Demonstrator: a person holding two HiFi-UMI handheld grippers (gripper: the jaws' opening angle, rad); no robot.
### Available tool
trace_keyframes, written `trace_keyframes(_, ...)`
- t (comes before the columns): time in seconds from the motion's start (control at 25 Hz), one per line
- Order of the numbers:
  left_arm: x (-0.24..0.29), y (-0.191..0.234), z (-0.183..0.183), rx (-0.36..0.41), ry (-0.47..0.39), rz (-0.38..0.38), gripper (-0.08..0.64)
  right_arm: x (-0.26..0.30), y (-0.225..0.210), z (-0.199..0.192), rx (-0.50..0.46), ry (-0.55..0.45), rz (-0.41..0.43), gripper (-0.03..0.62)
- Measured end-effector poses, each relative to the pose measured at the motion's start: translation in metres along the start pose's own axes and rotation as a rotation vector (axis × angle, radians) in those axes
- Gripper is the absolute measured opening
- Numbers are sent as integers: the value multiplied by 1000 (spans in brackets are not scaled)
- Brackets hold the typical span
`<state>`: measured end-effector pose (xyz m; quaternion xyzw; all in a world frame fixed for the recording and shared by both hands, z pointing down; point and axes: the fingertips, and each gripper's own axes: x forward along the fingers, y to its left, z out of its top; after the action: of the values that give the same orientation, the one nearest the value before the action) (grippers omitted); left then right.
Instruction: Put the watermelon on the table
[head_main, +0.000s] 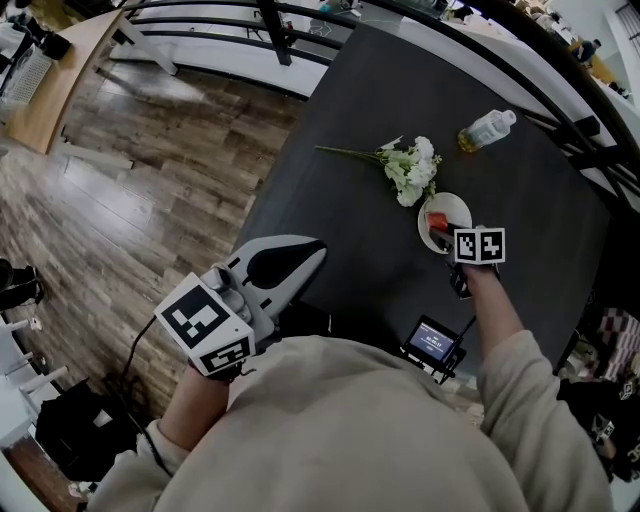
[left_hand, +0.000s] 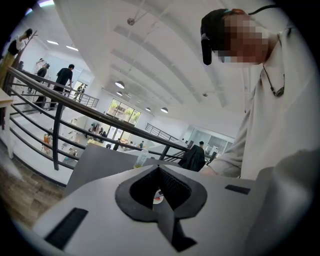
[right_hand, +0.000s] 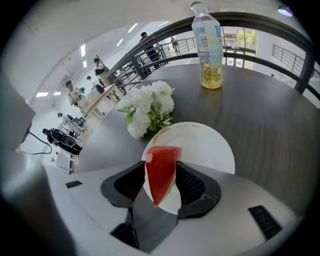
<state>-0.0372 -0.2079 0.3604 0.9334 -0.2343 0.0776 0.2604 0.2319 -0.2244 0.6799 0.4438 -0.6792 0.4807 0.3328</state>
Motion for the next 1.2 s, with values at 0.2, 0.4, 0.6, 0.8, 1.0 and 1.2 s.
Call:
trace_keyframes(0.2,1,-1,0,0,1,-3,5,0,-1,0,1,1,-2,198)
trace_keyframes(0.4,-2,0,1,-1,1,-2,5,-1,1,2,-4,0,-6,198)
trace_keyframes(0.6,-2,1,0,-2,2,-4,5,1,1,3,-4,3,-6,198)
trace_keyframes(0.8,-2,2,1,-2,2,-3,5,1,0,4,2,4,-10,198)
trace_keyframes(1.0,-3,3,1,-1,6,-8,5,0,0,6,4,0,-15,198)
trace_keyframes(1.2,0,2,4,11,8,-25,5,-8,-2,7,11,-21,-36,198)
